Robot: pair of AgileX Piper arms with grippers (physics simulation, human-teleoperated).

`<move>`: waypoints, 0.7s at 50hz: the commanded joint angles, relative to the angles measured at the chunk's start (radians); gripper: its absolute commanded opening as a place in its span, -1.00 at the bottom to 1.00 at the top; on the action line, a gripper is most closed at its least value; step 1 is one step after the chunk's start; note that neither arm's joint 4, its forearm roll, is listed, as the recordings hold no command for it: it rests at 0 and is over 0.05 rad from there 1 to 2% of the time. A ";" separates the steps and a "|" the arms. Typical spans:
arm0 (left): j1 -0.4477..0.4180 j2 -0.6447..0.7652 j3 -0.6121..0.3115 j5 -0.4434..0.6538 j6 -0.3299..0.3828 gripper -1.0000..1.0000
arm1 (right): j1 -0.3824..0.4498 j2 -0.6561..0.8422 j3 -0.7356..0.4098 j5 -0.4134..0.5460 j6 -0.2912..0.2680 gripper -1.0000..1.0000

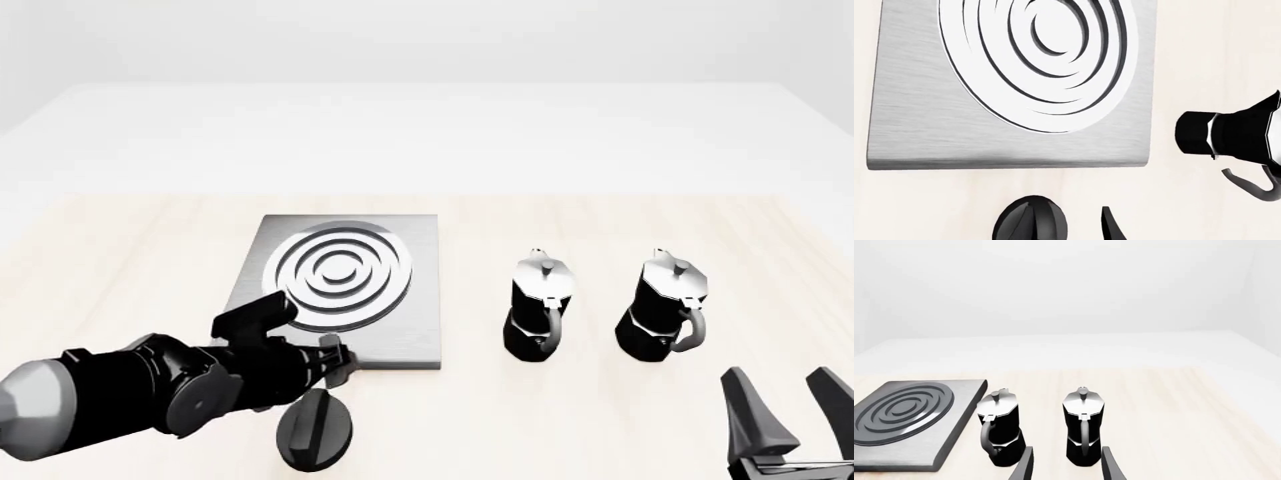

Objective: Turn off the stove.

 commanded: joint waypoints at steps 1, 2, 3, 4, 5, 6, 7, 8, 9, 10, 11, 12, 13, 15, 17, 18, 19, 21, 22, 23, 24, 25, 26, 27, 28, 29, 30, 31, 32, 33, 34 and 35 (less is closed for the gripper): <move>0.011 -0.063 -0.035 -0.004 0.040 1.00 | 0.000 -0.010 0.000 0.008 -0.003 1.00; 0.012 -0.066 -0.034 -0.002 0.041 1.00 | 0.000 -0.010 0.000 0.007 -0.004 1.00; 0.015 -0.071 -0.033 0.002 0.041 1.00 | 0.000 -0.010 0.000 0.007 -0.004 1.00; 0.020 -0.079 -0.033 0.010 0.043 1.00 | 0.000 -0.011 0.000 0.008 -0.004 1.00; 0.021 -0.083 -0.034 0.016 0.045 1.00 | 0.000 -0.011 0.000 0.008 -0.005 1.00; 0.021 -0.083 -0.034 0.016 0.045 1.00 | 0.000 -0.011 0.000 0.008 -0.005 1.00; 0.024 -0.096 -0.034 0.028 0.046 1.00 | 0.000 -0.012 0.000 0.008 -0.005 1.00; 0.027 -0.103 -0.035 0.034 0.048 1.00 | 0.000 -0.013 0.000 0.009 -0.005 1.00; 0.033 -0.114 -0.039 0.048 0.053 1.00 | 0.000 -0.014 0.000 0.010 -0.006 1.00; 0.035 -0.120 -0.040 0.053 0.053 1.00 | 0.000 -0.014 0.000 0.010 -0.006 1.00; 0.039 -0.129 -0.042 0.063 0.057 1.00 | 0.000 -0.014 0.000 0.010 -0.006 1.00; 0.045 -0.138 -0.046 0.075 0.062 1.00 | 0.000 -0.016 0.000 0.011 -0.007 1.00; 0.045 -0.138 -0.046 0.075 0.062 1.00 | 0.000 -0.017 0.000 0.012 -0.007 1.00; 0.059 -0.169 -0.051 0.104 0.071 1.00 | 0.001 -0.019 0.000 0.014 -0.008 1.00; 0.066 -0.180 -0.053 0.113 0.075 1.00 | 0.001 -0.021 -0.001 0.015 -0.008 1.00; 0.072 -0.196 -0.053 0.126 0.079 1.00 | 0.001 -0.022 -0.001 0.016 -0.009 1.00; 0.077 -0.203 -0.055 0.132 0.082 1.00 | 0.001 -0.022 -0.001 0.016 -0.009 1.00; 0.089 -0.220 -0.061 0.153 0.099 1.00 | 0.001 -0.023 -0.001 0.016 -0.010 1.00; 0.101 -0.235 -0.061 0.163 0.106 1.00 | 0.001 -0.024 -0.001 0.016 -0.010 1.00; 0.105 -0.250 -0.058 0.171 0.105 1.00 | 0.001 -0.025 -0.001 0.017 -0.011 1.00; 0.109 -0.264 -0.055 0.178 0.106 1.00 | 0.001 -0.026 -0.001 0.017 -0.011 1.00; 0.116 -0.281 -0.053 0.187 0.108 1.00 | 0.001 -0.027 -0.002 0.018 -0.012 1.00; 0.118 -0.291 -0.052 0.195 0.110 1.00 | 0.002 -0.028 -0.002 0.019 -0.012 1.00; 0.118 -0.291 -0.052 0.195 0.110 1.00 | 0.002 -0.028 -0.002 0.019 -0.012 1.00; 0.125 -0.312 -0.052 0.211 0.117 1.00 | 0.002 -0.029 -0.002 0.019 -0.013 1.00; 0.129 -0.323 -0.051 0.218 0.119 1.00 | 0.002 -0.030 -0.002 0.019 -0.013 1.00; 0.130 -0.341 -0.046 0.227 0.118 1.00 | 0.002 -0.030 -0.002 0.019 -0.014 1.00; 0.136 -0.364 -0.044 0.241 0.119 1.00 | 0.003 -0.031 -0.002 0.019 -0.015 1.00; 0.140 -0.380 -0.046 0.255 0.123 1.00 | 0.003 -0.031 -0.002 0.019 -0.016 1.00; 0.145 -0.394 -0.049 0.266 0.125 1.00 | 0.003 -0.032 -0.002 0.018 -0.017 1.00; 0.153 -0.410 -0.058 0.285 0.134 1.00 | 0.003 -0.032 -0.002 0.018 -0.018 1.00; 0.158 -0.427 -0.069 0.306 0.146 1.00 | 0.004 -0.032 -0.003 0.018 -0.019 1.00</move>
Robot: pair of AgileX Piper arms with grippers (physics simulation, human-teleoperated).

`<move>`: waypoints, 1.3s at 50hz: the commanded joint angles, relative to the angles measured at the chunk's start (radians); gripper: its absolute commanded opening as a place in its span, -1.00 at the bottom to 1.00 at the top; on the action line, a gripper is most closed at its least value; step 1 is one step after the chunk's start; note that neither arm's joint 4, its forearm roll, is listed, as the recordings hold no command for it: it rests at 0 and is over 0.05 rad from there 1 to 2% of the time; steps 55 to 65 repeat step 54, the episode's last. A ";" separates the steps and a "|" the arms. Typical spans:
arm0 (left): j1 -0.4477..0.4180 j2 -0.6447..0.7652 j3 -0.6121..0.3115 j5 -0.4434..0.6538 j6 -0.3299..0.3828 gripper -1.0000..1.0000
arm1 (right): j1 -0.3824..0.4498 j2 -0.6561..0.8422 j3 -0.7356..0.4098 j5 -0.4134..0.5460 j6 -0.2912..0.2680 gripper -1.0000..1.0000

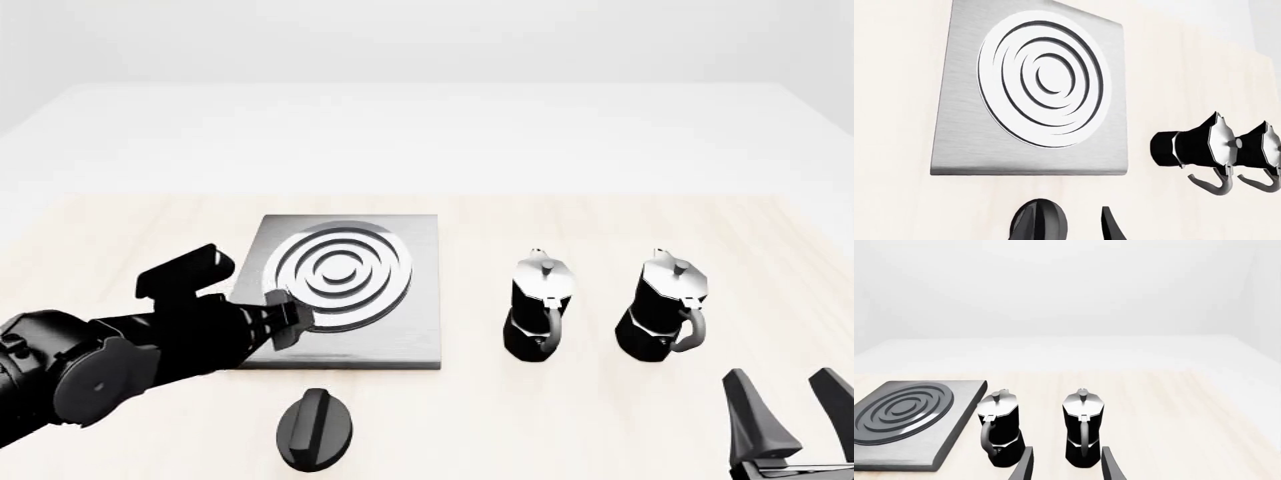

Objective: Turn off the stove.

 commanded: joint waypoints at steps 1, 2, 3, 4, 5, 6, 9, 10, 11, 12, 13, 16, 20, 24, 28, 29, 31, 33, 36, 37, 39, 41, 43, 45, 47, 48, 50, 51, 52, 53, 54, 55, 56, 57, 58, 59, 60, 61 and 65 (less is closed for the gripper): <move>0.054 -0.159 -0.028 0.136 0.050 1.00 | 0.002 -0.007 -0.002 0.002 -0.007 1.00; 0.054 -0.159 -0.029 0.136 0.050 1.00 | 0.002 -0.007 -0.002 0.002 -0.007 1.00; 0.060 -0.182 -0.035 0.158 0.055 1.00 | 0.003 -0.007 -0.002 0.001 -0.009 1.00; 0.060 -0.196 -0.036 0.169 0.055 1.00 | 0.003 -0.007 -0.002 0.002 -0.008 1.00; 0.061 -0.213 -0.039 0.184 0.058 1.00 | 0.004 -0.008 -0.002 0.002 -0.009 1.00; 0.062 -0.228 -0.037 0.194 0.061 1.00 | 0.005 -0.008 -0.003 0.002 -0.010 1.00; 0.048 -0.278 -0.032 0.230 0.059 1.00 | 0.007 -0.008 -0.003 0.002 -0.011 1.00; 0.063 -0.278 -0.044 0.250 0.101 1.00 | 0.008 -0.008 -0.004 0.002 -0.012 1.00; 0.064 -0.288 -0.044 0.265 0.116 1.00 | 0.008 -0.008 -0.004 0.002 -0.012 1.00; 0.074 -0.313 -0.036 0.269 0.105 1.00 | 0.009 -0.008 -0.004 0.002 -0.011 1.00; 0.076 -0.340 -0.023 0.271 0.087 1.00 | 0.009 -0.008 -0.004 0.002 -0.011 1.00; 0.085 -0.396 0.005 0.285 0.071 1.00 | 0.011 -0.009 -0.005 0.002 -0.011 1.00; 0.089 -0.446 0.022 0.301 0.058 1.00 | 0.017 -0.009 -0.005 0.003 -0.010 1.00; 0.088 -0.503 0.005 0.346 0.066 1.00 | 0.020 -0.009 -0.005 0.002 -0.012 1.00; 0.093 -0.540 0.005 0.370 0.073 1.00 | 0.018 -0.009 -0.006 0.001 -0.013 1.00; 0.096 -0.558 0.006 0.375 0.067 1.00 | 0.017 -0.009 -0.006 0.001 -0.013 1.00; 0.091 -0.583 0.006 0.390 0.062 1.00 | 0.017 -0.009 -0.006 0.000 -0.013 1.00; 0.084 -0.612 -0.004 0.401 0.057 1.00 | 0.018 -0.009 -0.005 0.000 -0.014 1.00; 0.050 -0.631 -0.003 0.403 0.038 1.00 | 0.018 -0.009 -0.005 -0.001 -0.015 1.00; 0.042 -0.635 -0.002 0.407 0.047 1.00 | 0.018 -0.009 -0.005 -0.001 -0.014 1.00; 0.045 -0.665 -0.006 0.410 0.043 1.00 | 0.017 -0.009 -0.006 -0.002 -0.015 1.00; 0.046 -0.688 -0.001 0.412 0.037 1.00 | 0.017 -0.009 -0.006 -0.002 -0.015 1.00; 0.042 -0.708 0.012 0.408 0.029 1.00 | 0.018 -0.009 -0.005 -0.003 -0.016 1.00; 0.041 -0.731 0.011 0.416 0.025 1.00 | 0.019 -0.009 -0.005 -0.004 -0.017 1.00; 0.033 -0.760 0.009 0.421 0.017 1.00 | 0.021 -0.009 -0.005 -0.004 -0.017 1.00; 0.020 -0.780 0.001 0.423 0.015 1.00 | 0.022 -0.009 -0.005 -0.004 -0.018 1.00; 0.010 -0.802 0.000 0.422 -0.001 1.00 | 0.023 -0.009 -0.006 -0.004 -0.018 1.00; 0.008 -0.818 -0.004 0.420 -0.004 1.00 | 0.024 -0.009 -0.006 -0.004 -0.018 1.00; 0.007 -0.871 -0.001 0.424 -0.030 1.00 | 0.025 -0.009 -0.006 -0.004 -0.018 1.00; 0.012 -0.884 0.000 0.431 -0.027 1.00 | 0.026 -0.009 -0.006 -0.004 -0.018 1.00; 0.012 -0.884 0.000 0.431 -0.027 1.00 | 0.026 -0.009 -0.006 -0.004 -0.018 1.00; 0.012 -0.884 0.000 0.431 -0.027 1.00 | 0.026 -0.009 -0.006 -0.004 -0.018 1.00; 0.012 -0.884 0.000 0.431 -0.027 1.00 | 0.026 -0.009 -0.006 -0.004 -0.018 1.00; 0.012 -0.884 0.000 0.431 -0.027 1.00 | 0.026 -0.009 -0.006 -0.004 -0.018 1.00; 0.012 -0.884 0.000 0.431 -0.027 1.00 | 0.026 -0.009 -0.006 -0.004 -0.018 1.00; 0.012 -0.884 0.000 0.431 -0.027 1.00 | 0.026 -0.009 -0.006 -0.004 -0.018 1.00; 0.012 -0.884 0.000 0.431 -0.027 1.00 | 0.026 -0.009 -0.006 -0.004 -0.018 1.00; 0.012 -0.884 0.000 0.431 -0.027 1.00 | 0.026 -0.009 -0.006 -0.004 -0.018 1.00; 0.012 -0.884 0.000 0.431 -0.027 1.00 | 0.026 -0.009 -0.006 -0.004 -0.018 1.00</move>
